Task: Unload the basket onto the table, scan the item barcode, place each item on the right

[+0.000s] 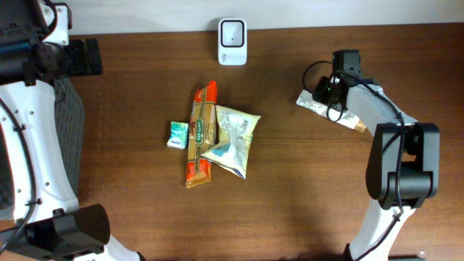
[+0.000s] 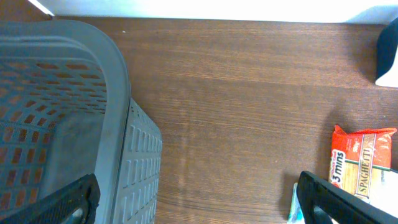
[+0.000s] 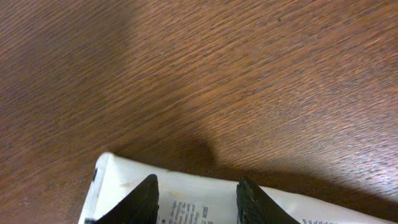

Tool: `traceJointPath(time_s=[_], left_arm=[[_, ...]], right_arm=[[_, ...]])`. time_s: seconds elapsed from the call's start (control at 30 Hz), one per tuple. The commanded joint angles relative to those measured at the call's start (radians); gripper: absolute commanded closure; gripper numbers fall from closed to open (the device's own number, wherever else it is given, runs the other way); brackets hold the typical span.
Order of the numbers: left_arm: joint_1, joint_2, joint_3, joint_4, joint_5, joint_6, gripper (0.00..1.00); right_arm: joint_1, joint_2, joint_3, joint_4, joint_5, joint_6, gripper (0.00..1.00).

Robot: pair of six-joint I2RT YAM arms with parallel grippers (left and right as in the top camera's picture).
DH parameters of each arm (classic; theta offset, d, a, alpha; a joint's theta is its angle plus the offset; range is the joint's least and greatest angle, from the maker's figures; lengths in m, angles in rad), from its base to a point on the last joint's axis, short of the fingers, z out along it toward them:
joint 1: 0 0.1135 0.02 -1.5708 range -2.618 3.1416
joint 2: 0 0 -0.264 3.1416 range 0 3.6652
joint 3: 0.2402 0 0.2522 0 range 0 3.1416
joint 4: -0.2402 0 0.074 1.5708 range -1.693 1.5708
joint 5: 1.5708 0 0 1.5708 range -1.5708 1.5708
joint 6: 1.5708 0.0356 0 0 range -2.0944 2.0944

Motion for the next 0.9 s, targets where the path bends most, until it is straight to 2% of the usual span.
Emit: traceJointPath(time_s=[0.0, 0.1, 0.17, 0.23, 0.27, 0.33, 0.47, 0.53, 0.6, 0.63, 0.67, 0.73, 0.87], left_arm=[[0.005, -0.020, 0.016, 0.002, -0.011, 0.013, 0.01], [0.005, -0.020, 0.016, 0.002, -0.010, 0.013, 0.01], [0.005, -0.020, 0.016, 0.002, -0.010, 0.013, 0.01], [0.005, -0.020, 0.016, 0.002, -0.011, 0.013, 0.01], [0.005, -0.020, 0.016, 0.002, -0.010, 0.013, 0.01], [0.005, -0.020, 0.016, 0.002, -0.010, 0.013, 0.01], [0.005, -0.020, 0.016, 0.002, -0.011, 0.013, 0.01], [0.005, -0.020, 0.016, 0.002, -0.011, 0.013, 0.01], [0.005, -0.020, 0.016, 0.002, -0.011, 0.013, 0.01], [0.005, -0.020, 0.016, 0.002, -0.011, 0.013, 0.01], [0.005, -0.020, 0.016, 0.002, -0.011, 0.013, 0.01], [0.005, -0.020, 0.016, 0.002, -0.011, 0.013, 0.01], [0.005, -0.020, 0.016, 0.002, -0.010, 0.013, 0.01]], right_arm=[[0.015, 0.020, 0.002, -0.045, -0.181, -0.029, 0.59], [0.084, 0.020, 0.002, -0.270, -0.476, -0.152, 0.59], [0.135, 0.019, 0.002, -0.490, -0.476, -0.312, 0.55], [0.134, 0.003, 0.003, -0.654, -0.254, -0.326, 0.55], [0.110, -0.023, 0.005, -0.693, -0.086, -0.219, 0.55], [0.052, -0.115, 0.007, -0.705, 0.032, -0.113, 0.55], [0.026, -0.367, 0.015, -0.700, 0.012, -0.125, 0.52], [-0.061, -0.428, 0.015, -0.678, -0.123, -0.189, 0.36], [-0.201, -0.396, 0.010, -0.677, -0.313, -0.274, 0.27], [-0.274, -0.354, -0.004, -0.656, -0.435, -0.342, 0.19], [-0.305, -0.319, -0.014, -0.645, -0.489, -0.392, 0.14], [-0.339, -0.200, -0.021, -0.621, -0.492, -0.441, 0.12], [-0.412, -0.046, -0.021, -0.498, -0.496, -0.441, 0.14]])
